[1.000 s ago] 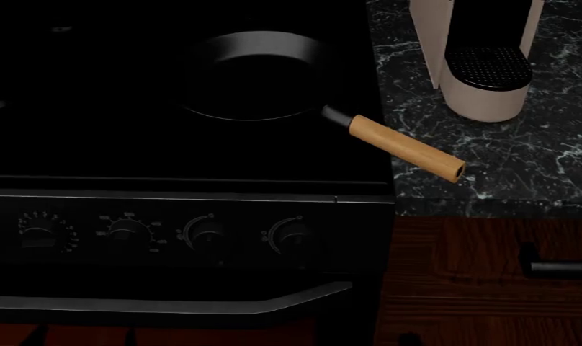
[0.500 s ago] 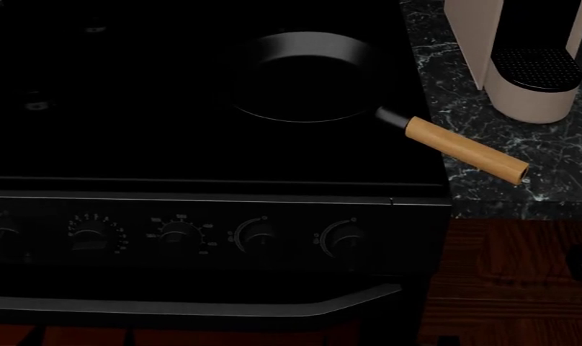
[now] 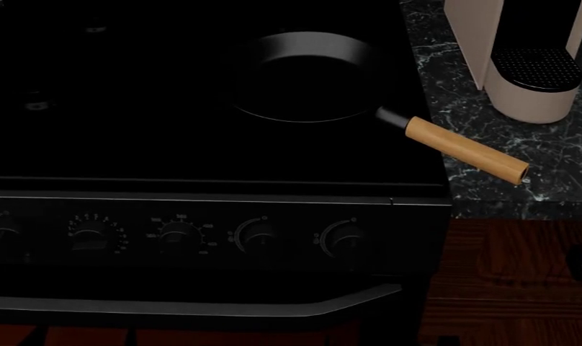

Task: Turn on the front right burner of the stove.

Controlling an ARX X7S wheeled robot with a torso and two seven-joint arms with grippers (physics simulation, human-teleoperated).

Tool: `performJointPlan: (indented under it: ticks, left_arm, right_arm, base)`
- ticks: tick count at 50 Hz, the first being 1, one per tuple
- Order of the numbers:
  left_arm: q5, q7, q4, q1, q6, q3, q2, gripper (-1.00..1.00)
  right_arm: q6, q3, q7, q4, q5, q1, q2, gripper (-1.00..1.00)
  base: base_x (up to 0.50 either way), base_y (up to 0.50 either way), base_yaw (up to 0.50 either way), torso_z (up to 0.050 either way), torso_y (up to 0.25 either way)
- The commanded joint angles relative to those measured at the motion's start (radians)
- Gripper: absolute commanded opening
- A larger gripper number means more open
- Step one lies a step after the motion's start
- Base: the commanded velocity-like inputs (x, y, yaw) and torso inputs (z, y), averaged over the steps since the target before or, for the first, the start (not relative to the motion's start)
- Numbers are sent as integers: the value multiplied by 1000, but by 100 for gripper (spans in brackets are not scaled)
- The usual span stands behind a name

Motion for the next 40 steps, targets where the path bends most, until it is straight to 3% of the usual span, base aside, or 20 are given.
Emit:
performJointPlan:
  ticks: [1, 14, 31, 40]
  left_arm:
    - [-30, 4, 3, 2, 21, 5, -8, 100]
    - [-26, -6, -7, -2, 20, 22, -18, 100]
    - [-38, -16, -9, -4, 22, 33, -28, 100]
    - [-29, -25, -8, -6, 17, 45, -34, 100]
  right_arm:
    - [39, -10, 26, 53, -15, 59, 5, 100]
    - [30, -27, 38, 182, -21, 179, -7, 100]
    - [56, -41, 32, 150, 21, 172, -2, 100]
    - [-45, -48, 15, 291, 41, 230, -22, 100]
  base:
    - [0, 0, 0, 0, 0]
    - [0, 0, 0, 0, 0]
    - [0, 0, 0, 0, 0]
    - [0, 0, 0, 0, 0]
